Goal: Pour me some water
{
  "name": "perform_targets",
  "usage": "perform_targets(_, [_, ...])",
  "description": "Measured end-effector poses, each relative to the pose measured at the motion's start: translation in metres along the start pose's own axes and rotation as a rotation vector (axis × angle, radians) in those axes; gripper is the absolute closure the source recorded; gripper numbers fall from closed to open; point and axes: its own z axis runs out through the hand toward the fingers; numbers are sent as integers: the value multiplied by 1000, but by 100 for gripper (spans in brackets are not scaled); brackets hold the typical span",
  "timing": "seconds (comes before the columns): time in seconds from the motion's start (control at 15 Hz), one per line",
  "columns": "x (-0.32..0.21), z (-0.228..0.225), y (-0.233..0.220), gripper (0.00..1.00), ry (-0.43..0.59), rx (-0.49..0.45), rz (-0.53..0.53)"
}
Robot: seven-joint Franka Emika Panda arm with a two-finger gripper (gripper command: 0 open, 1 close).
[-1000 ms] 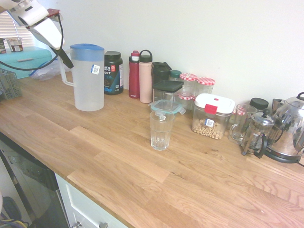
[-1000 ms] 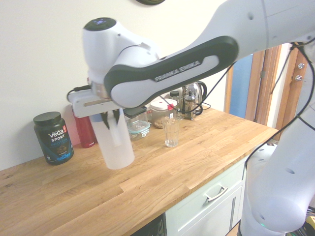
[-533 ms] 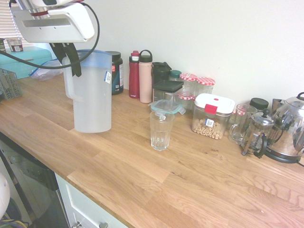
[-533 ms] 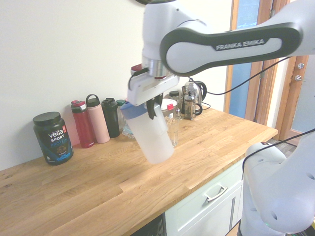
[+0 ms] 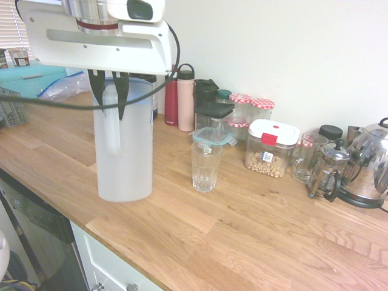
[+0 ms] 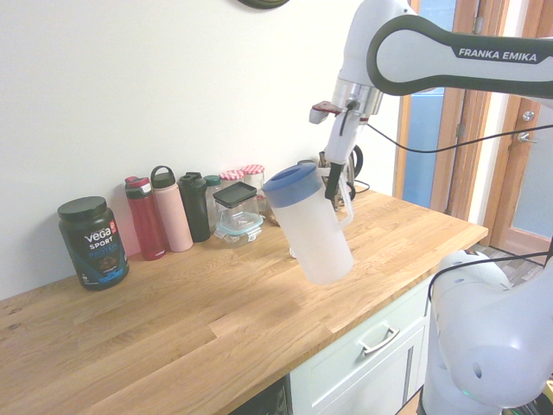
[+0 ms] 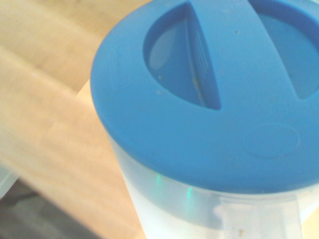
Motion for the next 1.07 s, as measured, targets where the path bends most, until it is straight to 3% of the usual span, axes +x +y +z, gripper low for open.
perform_targets(0.47, [-6, -9, 112, 100, 9, 20, 28])
perform_targets(0.87, [62, -25, 164, 100, 3, -31, 1])
perform_targets(1.07, [100, -33, 173, 100, -15, -100, -76])
